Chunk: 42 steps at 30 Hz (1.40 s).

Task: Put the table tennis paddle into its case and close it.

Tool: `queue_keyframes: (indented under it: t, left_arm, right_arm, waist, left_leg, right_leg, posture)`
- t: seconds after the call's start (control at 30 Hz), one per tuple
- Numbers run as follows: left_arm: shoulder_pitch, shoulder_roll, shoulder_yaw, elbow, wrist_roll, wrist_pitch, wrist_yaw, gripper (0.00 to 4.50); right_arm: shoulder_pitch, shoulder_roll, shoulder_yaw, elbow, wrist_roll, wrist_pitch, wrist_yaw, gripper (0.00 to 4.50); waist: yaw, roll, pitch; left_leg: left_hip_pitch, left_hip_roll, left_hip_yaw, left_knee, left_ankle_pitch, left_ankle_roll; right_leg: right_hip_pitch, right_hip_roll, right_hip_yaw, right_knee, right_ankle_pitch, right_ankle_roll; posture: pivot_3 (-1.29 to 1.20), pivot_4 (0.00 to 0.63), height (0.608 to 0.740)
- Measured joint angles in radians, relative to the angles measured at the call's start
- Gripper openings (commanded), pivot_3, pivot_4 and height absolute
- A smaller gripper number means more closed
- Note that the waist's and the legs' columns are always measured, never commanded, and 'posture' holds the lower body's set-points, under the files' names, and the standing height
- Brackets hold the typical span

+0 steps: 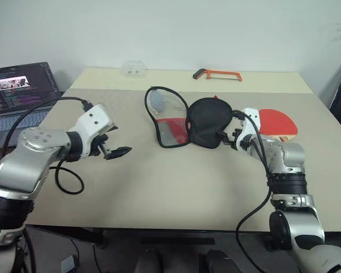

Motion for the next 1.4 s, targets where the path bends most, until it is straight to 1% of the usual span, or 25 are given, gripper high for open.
queue_keyframes:
  t: [0.2,0.3,0.43,0.63,0.67,0.7,1.0,1.1,1.2,1.4]
  left_arm:
    - [0.081,0.005,0.066,-0.087,-0.030,0.020,-0.029,4.39]
    - [0.106,0.010,0.108,-0.104,-0.040,0.023,-0.039,4.50]
    - [0.148,0.009,0.114,-0.104,-0.039,0.023,-0.037,4.50]
    - [0.228,-0.047,0.106,-0.141,-0.044,0.006,-0.034,4.50]
    - [0.234,-0.056,0.106,-0.143,-0.044,0.000,-0.031,4.50]
    - [0.238,-0.057,0.106,-0.143,-0.043,0.000,-0.029,4.50]
    - [0.240,-0.058,0.106,-0.143,-0.043,0.000,-0.013,4.50]
    - [0.243,-0.058,0.107,-0.143,-0.045,-0.002,-0.014,4.50]
    - [0.253,-0.058,0.108,-0.143,-0.047,-0.010,-0.018,4.50]
    - [0.256,-0.059,0.106,-0.140,-0.046,-0.023,-0.021,4.50]
  right_arm:
    - [-0.022,0.040,-0.001,0.056,-0.011,-0.009,-0.025,4.50]
    - [-0.028,0.060,-0.008,0.075,-0.012,-0.027,-0.028,3.91]
    - [-0.031,0.075,-0.007,0.092,-0.023,-0.041,-0.028,2.62]
    - [-0.031,0.110,0.003,0.099,-0.031,-0.044,-0.025,0.60]
    - [-0.031,0.111,0.005,0.104,-0.032,-0.045,-0.025,0.16]
    - [-0.031,0.111,0.006,0.107,-0.031,-0.047,-0.022,0.07]
    - [-0.033,0.108,0.016,0.121,-0.039,-0.068,-0.012,0.07]
    - [-0.033,0.090,0.034,0.121,-0.048,-0.068,0.008,0.07]
    - [-0.035,0.041,0.052,0.122,-0.061,-0.068,0.039,0.07]
    - [-0.037,-0.073,0.087,0.126,-0.072,-0.064,0.150,0.07]
  waist:
    - [-0.005,0.000,0.000]
    - [-0.010,0.000,0.000]
    - [-0.019,0.000,0.000]
    - [-0.028,0.000,0.000]
    - [-0.028,0.000,0.000]
    - [-0.028,0.000,0.000]
    - [-0.028,-0.001,0.000]
    - [-0.028,-0.001,0.000]
    - [-0.027,-0.001,0.000]
    - [-0.027,-0.001,0.000]
  left_leg:
    - [0.000,0.000,0.000,0.000,0.000,0.000]
    - [0.000,0.001,0.000,-0.001,0.000,0.000]
    - [0.000,0.001,0.000,-0.001,0.000,0.000]
    - [0.000,0.001,0.000,-0.003,0.000,0.000]
    - [0.000,0.001,0.000,-0.004,0.000,0.000]
    - [0.000,0.001,0.000,-0.004,0.000,0.000]
    - [0.000,0.001,0.000,-0.005,0.000,0.000]
    - [0.000,0.001,0.000,-0.005,0.000,0.000]
    - [0.000,0.000,0.000,-0.006,0.000,0.000]
    - [0.000,0.000,0.002,-0.010,0.000,0.000]
  right_leg:
    - [-0.001,0.000,0.001,0.000,0.000,0.000]
    - [-0.001,0.001,0.001,0.000,0.000,0.000]
    - [-0.002,0.001,0.001,0.000,0.000,-0.001]
    - [-0.003,0.001,0.001,0.000,-0.001,-0.001]
    - [-0.003,0.001,0.001,0.000,-0.001,-0.002]
    - [-0.003,0.001,0.001,0.000,-0.001,-0.002]
    - [-0.003,0.001,0.001,0.000,-0.001,-0.002]
    - [-0.004,0.001,0.001,0.000,-0.001,-0.002]
    - [-0.004,0.001,0.001,0.000,-0.001,-0.002]
    - [-0.006,0.001,0.002,-0.001,-0.001,-0.002]
  posture:
    - [0.00,0.150,0.740]
    - [0.00,0.150,0.740]
    - [0.00,0.150,0.740]
    - [0.00,0.150,0.740]
    - [0.00,0.150,0.740]
    - [0.00,0.150,0.740]
    - [0.00,0.150,0.740]
    - [0.00,0.150,0.740]
    - [0.00,0.150,0.740]
    - [0.00,0.150,0.740]
